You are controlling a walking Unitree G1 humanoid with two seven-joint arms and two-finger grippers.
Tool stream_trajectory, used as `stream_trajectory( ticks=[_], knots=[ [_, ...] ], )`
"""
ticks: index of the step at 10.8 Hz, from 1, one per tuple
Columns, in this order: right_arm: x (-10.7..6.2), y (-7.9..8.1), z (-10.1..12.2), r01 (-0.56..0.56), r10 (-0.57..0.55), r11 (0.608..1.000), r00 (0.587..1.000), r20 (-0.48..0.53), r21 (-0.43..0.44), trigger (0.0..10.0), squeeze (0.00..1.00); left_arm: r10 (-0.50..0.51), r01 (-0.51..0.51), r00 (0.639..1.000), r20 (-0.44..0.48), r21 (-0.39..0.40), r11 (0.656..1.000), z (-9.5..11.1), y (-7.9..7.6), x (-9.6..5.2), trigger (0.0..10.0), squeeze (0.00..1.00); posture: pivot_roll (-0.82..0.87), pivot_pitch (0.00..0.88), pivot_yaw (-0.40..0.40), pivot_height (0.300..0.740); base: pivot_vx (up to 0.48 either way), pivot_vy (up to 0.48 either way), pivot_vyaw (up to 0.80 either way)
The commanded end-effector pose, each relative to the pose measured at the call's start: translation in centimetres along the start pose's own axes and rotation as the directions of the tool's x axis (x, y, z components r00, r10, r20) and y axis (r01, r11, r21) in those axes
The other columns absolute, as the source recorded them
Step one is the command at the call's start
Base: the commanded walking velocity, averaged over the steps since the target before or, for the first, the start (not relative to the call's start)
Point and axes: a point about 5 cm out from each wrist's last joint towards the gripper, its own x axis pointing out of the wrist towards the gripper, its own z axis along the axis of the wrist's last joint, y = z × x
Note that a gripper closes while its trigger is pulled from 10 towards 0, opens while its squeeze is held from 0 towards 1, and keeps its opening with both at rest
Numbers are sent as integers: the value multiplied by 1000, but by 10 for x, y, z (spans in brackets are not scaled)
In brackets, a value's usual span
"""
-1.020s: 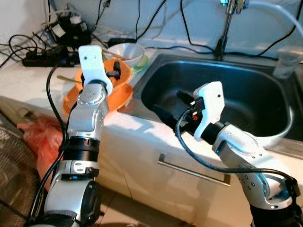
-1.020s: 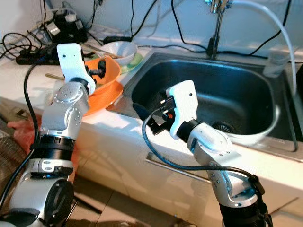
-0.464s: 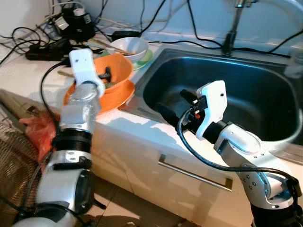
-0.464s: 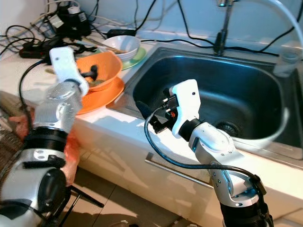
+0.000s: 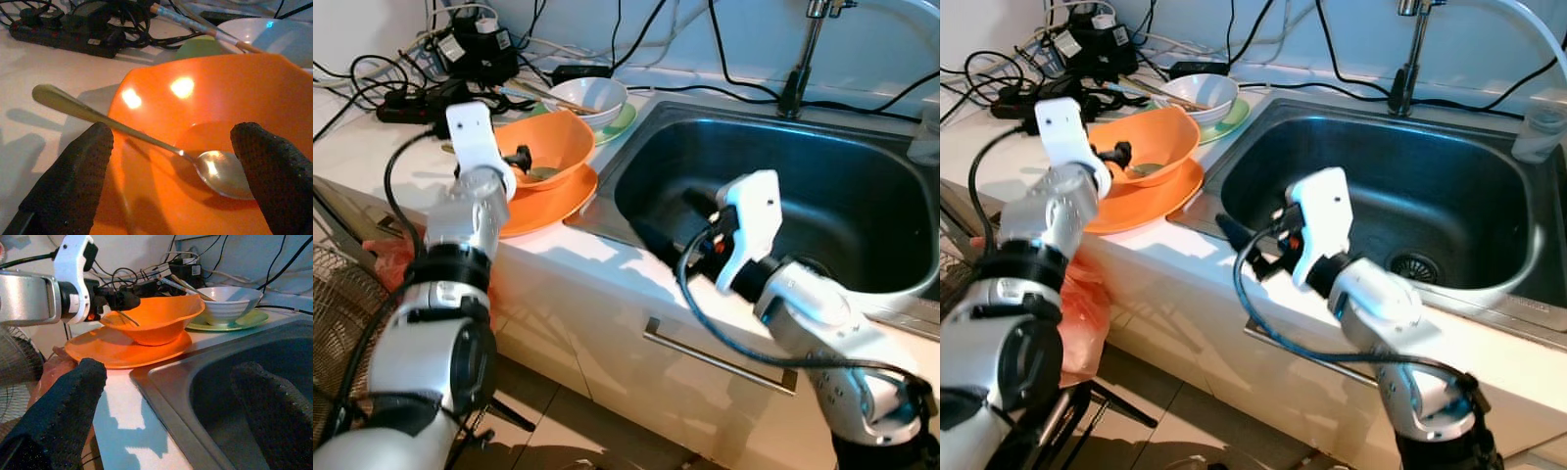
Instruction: Kitchen organization
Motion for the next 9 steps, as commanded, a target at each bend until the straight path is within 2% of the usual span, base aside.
stream_trajectory(
  ticks=[1, 4, 6, 9],
  knots=[
    [-1, 3, 3, 3, -3, 1000, 1000, 7, -10, 10000, 0, -6, 6, 1000, 0, -13, 1000, 5, 1, 1, 10000, 0, -90, 0, 115, 740, 0, 0, 0],
    [0, 3, 2, 10, -10, 1000, 1000, 4, -10, 10000, 0, 20, -21, 999, -33, -43, 999, 5, 2, 4, 10000, 0, -89, 0, 115, 740, 0, 0, 0],
    [1, 3, 2, 12, -12, 1000, 1000, 6, -17, 10000, 0, 86, -86, 996, -1, -51, 995, 9, 21, 6, 10000, 0, -90, 0, 113, 740, 0, 0, 0],
    [0, 1, 1, 23, -23, 999, 1000, 6, -29, 10000, 0, 129, -126, 990, 61, -51, 991, 20, 32, 6, 10000, 0, -91, 0, 114, 740, 0, 0, 0]
  ],
)
